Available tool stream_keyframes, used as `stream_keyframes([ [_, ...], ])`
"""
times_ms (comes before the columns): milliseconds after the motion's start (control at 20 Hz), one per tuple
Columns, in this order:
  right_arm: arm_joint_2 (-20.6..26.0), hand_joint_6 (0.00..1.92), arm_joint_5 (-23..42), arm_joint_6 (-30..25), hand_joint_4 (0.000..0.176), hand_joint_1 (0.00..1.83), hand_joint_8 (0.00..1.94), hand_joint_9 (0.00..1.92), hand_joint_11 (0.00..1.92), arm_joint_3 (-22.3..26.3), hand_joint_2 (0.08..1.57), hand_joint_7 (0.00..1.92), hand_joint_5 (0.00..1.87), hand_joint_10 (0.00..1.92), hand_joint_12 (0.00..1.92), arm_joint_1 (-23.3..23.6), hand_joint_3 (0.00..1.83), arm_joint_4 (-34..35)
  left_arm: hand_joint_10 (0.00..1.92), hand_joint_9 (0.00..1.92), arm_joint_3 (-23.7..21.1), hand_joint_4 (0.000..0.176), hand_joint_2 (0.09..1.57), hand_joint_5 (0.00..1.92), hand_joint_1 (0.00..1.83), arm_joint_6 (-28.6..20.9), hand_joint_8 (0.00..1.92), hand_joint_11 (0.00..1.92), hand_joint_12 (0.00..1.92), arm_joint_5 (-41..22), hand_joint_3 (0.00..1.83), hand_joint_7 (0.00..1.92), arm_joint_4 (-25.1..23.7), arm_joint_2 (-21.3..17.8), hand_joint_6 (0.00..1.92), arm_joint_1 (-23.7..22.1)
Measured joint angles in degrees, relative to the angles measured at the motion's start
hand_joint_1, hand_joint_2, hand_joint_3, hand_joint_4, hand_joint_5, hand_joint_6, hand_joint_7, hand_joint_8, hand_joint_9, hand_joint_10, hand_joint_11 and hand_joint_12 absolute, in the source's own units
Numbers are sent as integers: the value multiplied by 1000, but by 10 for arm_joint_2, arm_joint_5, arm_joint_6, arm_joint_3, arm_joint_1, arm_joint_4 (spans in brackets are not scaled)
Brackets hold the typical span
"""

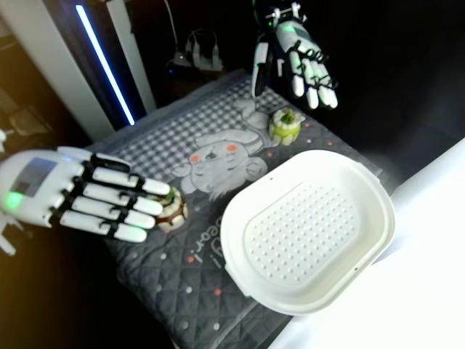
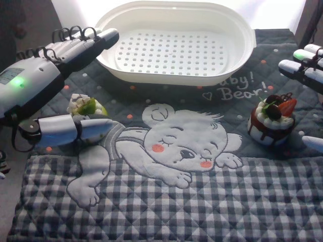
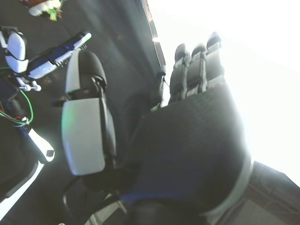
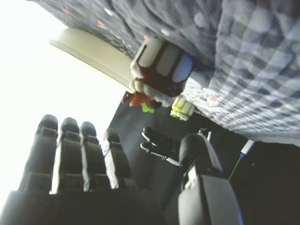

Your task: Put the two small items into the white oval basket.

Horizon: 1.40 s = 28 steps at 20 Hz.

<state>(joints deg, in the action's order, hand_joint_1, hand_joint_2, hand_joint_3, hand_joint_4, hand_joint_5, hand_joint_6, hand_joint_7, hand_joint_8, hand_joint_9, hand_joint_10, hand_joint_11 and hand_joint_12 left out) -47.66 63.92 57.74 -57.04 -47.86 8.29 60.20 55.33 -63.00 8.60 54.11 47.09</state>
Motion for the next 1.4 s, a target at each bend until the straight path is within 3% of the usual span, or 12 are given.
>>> stream_keyframes([
  [200, 0, 0, 0, 0, 105, 644, 0, 0, 0, 0, 1165, 0, 0, 0, 0, 0, 3, -5, 0, 0, -1, 126, 1076, 0, 674, 0, 0, 15, 7, -6, 3, 0, -2, 0, 0, 3],
  [350, -3, 0, 1, 0, 139, 658, 0, 0, 12, -2, 1156, 0, 0, 0, 8, 0, 0, -7, 0, 0, 1, 163, 1066, 1, 695, 0, 0, 7, 3, -5, 0, 0, -7, 1, 0, 3],
  [450, -13, 0, 0, 0, 95, 642, 0, 0, 12, -10, 1157, 0, 0, 0, 253, 0, 1, -3, 0, 0, 7, 140, 1062, 28, 764, 0, 1, 51, 24, 11, 0, 2, 3, 12, 9, 3],
  [500, -17, 0, -3, 0, 89, 592, 0, 0, 2, -12, 1141, 0, 0, 0, 143, 0, 2, -1, 0, 0, 7, 138, 1072, 10, 752, 0, 0, 71, 34, 19, 2, 0, 6, 15, 3, 3],
  [550, -23, 0, -12, 0, 94, 585, 0, 0, 0, -17, 1140, 0, 0, 0, 516, 0, 0, 0, 0, 0, 10, 120, 1080, 12, 742, 0, 0, 31, 19, 31, 4, 0, 11, 20, 3, 4],
  [600, -28, 0, -24, 0, 79, 634, 0, 0, 0, -19, 1150, 0, 0, 0, 582, 4, 0, 1, 0, 0, 13, 118, 1083, 19, 726, 0, 0, 5, 3, 42, 5, 0, 13, 24, 5, 6],
  [650, -35, 0, -46, -2, 82, 663, 0, 0, 0, -24, 1150, 0, 0, 0, 540, 21, 0, -1, 0, 0, 14, 104, 1085, 32, 759, 0, 0, 0, 0, 54, 4, 0, 18, 28, 8, 7],
  [700, -38, 0, -63, -2, 106, 655, 0, 0, 0, -26, 1152, 0, 0, 0, 218, 40, 2, -4, 0, 0, 14, 103, 1094, 26, 780, 0, 0, 0, 0, 58, 7, 0, 19, 29, 5, 8],
  [750, -46, 0, -74, -1, 90, 601, 0, 0, 0, -34, 1157, 0, 0, 0, 43, 68, 3, -18, 0, 0, 14, 114, 1107, 24, 740, 0, 0, 0, 0, 57, 11, 0, 19, 28, 3, 11],
  [1200, -66, 0, -95, 0, 71, 651, 0, 0, 0, -44, 1150, 0, 0, 0, 0, 97, 5, -50, 0, 0, 13, 83, 1118, 52, 781, -5, 0, 0, 0, 38, 1, 0, 19, 19, 17, 18],
  [1300, -77, 0, -118, 0, 86, 601, 0, 0, 0, -49, 1151, 0, 0, 0, 0, 97, 4, -49, 0, 0, 22, 114, 1114, 50, 821, -6, 3, 0, 0, 56, 0, 8, 17, 23, 12, 18],
  [1400, -90, 0, -142, 0, 92, 619, 0, 0, 0, -54, 1130, 0, 0, 0, 0, 97, 0, -54, 0, 0, 33, 108, 1124, 54, 847, -6, 5, 0, 0, 85, 3, 18, 42, 37, 10, 18],
])
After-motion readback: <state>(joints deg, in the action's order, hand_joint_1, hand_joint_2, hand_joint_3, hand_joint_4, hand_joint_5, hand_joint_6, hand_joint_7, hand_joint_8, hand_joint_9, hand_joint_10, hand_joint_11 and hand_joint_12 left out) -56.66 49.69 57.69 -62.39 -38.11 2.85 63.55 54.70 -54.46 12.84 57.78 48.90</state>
